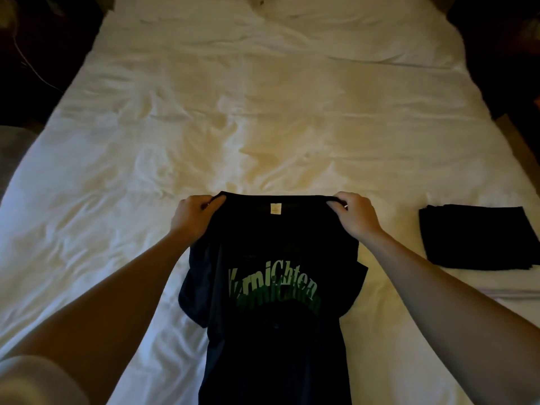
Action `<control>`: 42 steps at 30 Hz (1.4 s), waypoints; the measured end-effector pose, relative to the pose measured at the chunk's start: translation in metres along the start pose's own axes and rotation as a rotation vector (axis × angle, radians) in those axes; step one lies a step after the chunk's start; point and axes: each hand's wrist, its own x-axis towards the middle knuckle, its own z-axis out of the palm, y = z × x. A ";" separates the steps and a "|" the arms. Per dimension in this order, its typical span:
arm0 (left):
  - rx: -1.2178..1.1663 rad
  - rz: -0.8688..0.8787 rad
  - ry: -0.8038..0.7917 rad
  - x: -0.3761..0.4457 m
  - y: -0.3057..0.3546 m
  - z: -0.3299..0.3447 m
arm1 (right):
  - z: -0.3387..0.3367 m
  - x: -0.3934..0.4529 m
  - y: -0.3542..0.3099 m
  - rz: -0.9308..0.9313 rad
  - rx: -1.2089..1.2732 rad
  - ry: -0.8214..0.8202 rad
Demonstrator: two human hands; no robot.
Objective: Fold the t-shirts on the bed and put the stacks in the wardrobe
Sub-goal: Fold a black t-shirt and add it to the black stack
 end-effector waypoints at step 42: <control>-0.362 -0.605 -0.254 0.007 -0.186 0.012 | 0.311 0.013 -0.106 0.437 -0.083 -0.648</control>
